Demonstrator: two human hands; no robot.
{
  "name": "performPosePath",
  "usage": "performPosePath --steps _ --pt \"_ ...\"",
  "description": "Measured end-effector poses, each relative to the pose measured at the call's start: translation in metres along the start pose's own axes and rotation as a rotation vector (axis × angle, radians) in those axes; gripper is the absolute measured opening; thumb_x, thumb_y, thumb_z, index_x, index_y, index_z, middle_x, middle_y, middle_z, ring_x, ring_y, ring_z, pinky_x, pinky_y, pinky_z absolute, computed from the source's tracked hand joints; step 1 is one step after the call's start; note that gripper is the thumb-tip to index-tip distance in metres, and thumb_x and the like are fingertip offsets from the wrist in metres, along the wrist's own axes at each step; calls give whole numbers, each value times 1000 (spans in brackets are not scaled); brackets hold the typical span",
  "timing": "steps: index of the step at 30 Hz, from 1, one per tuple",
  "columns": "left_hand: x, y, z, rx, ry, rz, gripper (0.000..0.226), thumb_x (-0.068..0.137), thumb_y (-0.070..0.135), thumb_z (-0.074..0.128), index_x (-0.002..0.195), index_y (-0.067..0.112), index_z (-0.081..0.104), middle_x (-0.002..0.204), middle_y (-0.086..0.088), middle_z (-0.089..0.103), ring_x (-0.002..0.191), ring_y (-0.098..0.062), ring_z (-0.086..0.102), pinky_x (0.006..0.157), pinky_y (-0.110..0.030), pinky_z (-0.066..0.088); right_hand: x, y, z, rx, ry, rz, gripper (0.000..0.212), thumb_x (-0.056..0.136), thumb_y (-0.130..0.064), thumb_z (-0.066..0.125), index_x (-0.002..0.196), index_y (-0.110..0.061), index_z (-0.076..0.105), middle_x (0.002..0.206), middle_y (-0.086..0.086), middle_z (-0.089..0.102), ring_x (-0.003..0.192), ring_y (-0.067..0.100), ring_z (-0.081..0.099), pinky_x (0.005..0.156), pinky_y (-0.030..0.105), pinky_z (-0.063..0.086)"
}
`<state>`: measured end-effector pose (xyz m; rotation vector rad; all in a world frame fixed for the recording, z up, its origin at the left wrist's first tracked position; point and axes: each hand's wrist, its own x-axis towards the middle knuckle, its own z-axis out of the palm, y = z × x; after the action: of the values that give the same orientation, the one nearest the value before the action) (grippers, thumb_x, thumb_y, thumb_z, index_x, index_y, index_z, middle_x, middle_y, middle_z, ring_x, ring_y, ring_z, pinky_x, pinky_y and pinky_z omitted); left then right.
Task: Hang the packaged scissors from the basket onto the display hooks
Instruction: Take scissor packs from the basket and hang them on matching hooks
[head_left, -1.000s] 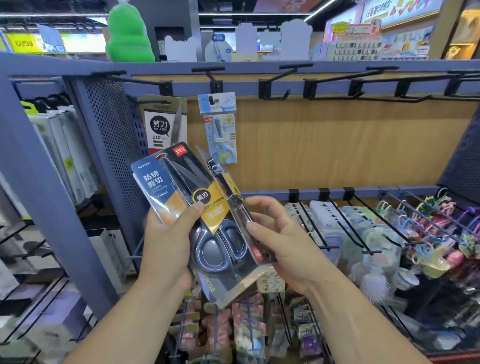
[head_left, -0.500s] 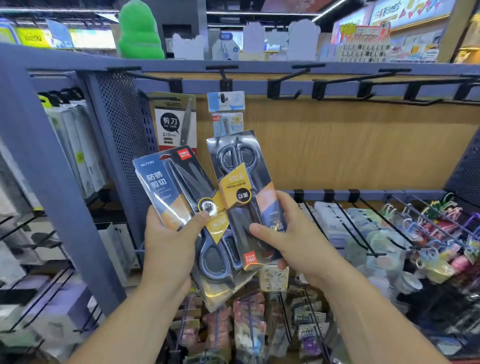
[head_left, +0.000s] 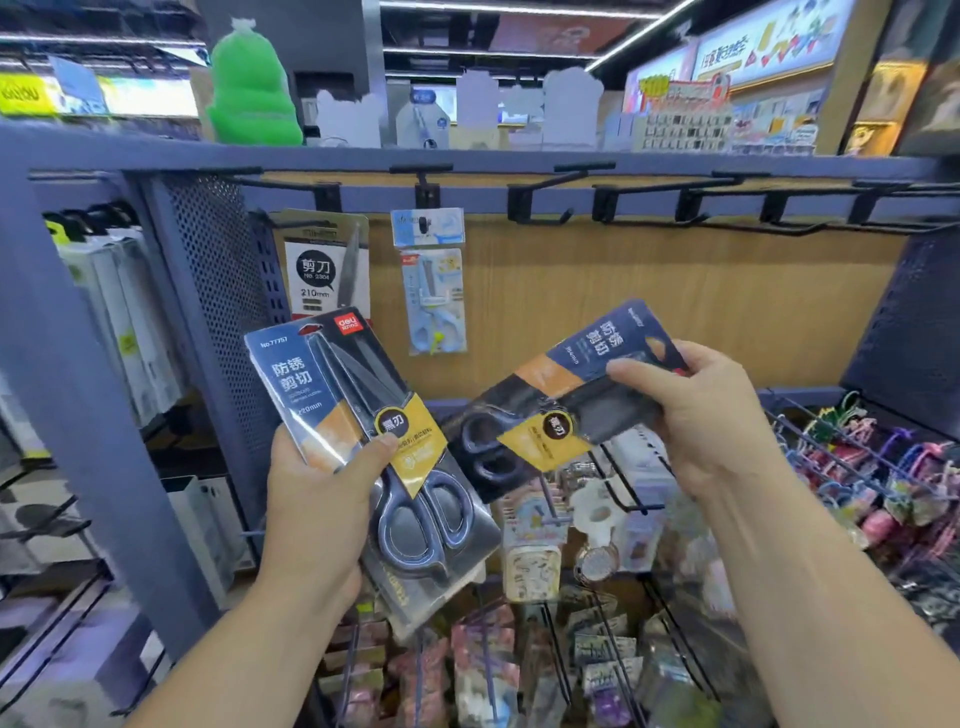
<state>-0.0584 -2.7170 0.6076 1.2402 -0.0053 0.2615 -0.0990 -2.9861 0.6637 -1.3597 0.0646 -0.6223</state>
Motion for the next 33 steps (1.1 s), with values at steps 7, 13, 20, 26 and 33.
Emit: performPosePath --steps 7,13,20,26,33 --pt "-2 4 8 -7 -25 13 42 87 0 79 115 27 63 111 -7 78 105 -34 75 97 -62 59 22 -29 26 115 -26 -156 15 95 2 68 109 -3 71 102 16 78 89 29 76 77 46 64" --pt "-2 8 9 -6 -25 32 51 81 6 85 124 21 63 115 -14 77 108 -39 74 99 -65 56 36 -43 52 -23 -123 -267 11 99 -5 68 109 -8 68 106 12 79 103 32 75 89 49 63" --pt "1 9 8 10 -57 80 47 86 0 79 128 12 61 114 -13 77 109 -40 74 95 -57 59 49 -39 51 -86 -150 -244 13 99 -9 70 112 -14 69 109 6 79 104 26 76 93 48 62" --pt "0 10 16 -25 -60 89 44 90 -6 72 129 11 61 116 -11 77 110 -36 74 97 -55 59 71 -29 51 -160 -180 -212 13 99 -12 70 111 -18 69 108 1 79 102 21 76 87 42 64" --pt "0 12 21 -55 -92 71 42 91 -7 70 124 18 64 114 -7 79 107 -31 75 93 -49 59 128 -2 70 -309 -96 -138 16 99 -26 71 113 -19 66 110 -1 76 99 17 74 89 45 63"
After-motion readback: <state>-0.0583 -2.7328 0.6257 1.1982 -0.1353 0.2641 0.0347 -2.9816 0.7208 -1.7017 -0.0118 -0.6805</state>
